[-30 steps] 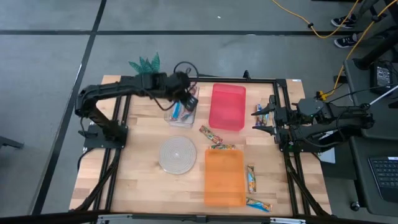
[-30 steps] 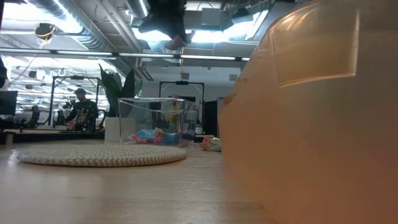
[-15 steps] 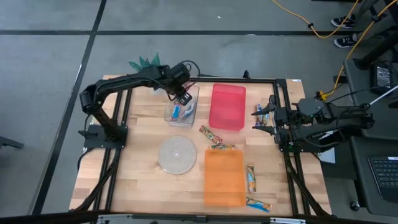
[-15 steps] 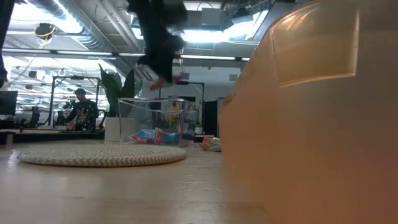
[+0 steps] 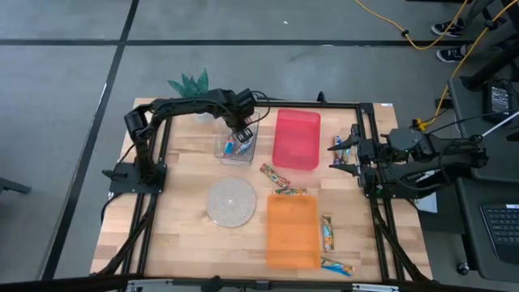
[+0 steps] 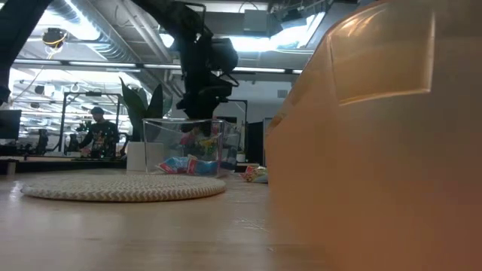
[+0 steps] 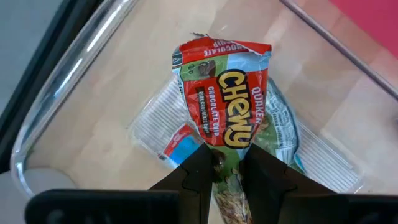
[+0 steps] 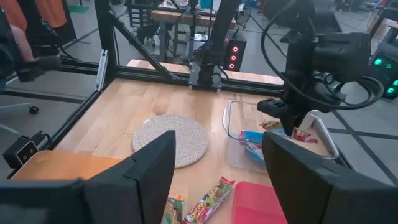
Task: Pick and place Granola Bars by type
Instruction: Put the red granola bar into the transparent bin
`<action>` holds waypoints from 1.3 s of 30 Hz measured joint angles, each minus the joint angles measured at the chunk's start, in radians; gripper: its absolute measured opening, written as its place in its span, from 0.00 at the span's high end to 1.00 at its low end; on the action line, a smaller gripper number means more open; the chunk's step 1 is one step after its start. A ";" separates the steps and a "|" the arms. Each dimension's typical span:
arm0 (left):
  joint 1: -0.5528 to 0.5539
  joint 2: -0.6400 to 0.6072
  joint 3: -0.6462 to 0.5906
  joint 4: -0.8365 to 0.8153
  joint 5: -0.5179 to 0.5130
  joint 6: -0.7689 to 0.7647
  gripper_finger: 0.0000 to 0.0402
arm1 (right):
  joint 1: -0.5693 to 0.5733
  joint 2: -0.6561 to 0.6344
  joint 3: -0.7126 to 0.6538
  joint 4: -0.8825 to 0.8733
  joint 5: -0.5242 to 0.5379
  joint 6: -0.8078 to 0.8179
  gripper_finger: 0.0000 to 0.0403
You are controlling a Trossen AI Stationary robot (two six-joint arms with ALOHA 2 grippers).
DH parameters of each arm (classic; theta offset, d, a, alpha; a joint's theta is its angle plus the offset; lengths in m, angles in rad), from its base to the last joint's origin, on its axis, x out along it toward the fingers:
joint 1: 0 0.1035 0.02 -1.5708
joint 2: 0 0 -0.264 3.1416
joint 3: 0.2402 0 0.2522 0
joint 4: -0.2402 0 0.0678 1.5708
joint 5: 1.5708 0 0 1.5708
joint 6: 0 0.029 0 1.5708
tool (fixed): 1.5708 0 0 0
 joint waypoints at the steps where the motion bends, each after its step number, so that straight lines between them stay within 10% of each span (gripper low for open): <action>1: 0.002 0.003 0.000 0.002 0.006 0.004 0.83 | 0.000 0.000 0.000 0.000 0.000 0.003 0.40; 39: -0.137 -0.189 0.055 0.001 0.095 -0.029 0.60 | 0.000 0.000 0.000 -0.001 0.000 0.015 0.40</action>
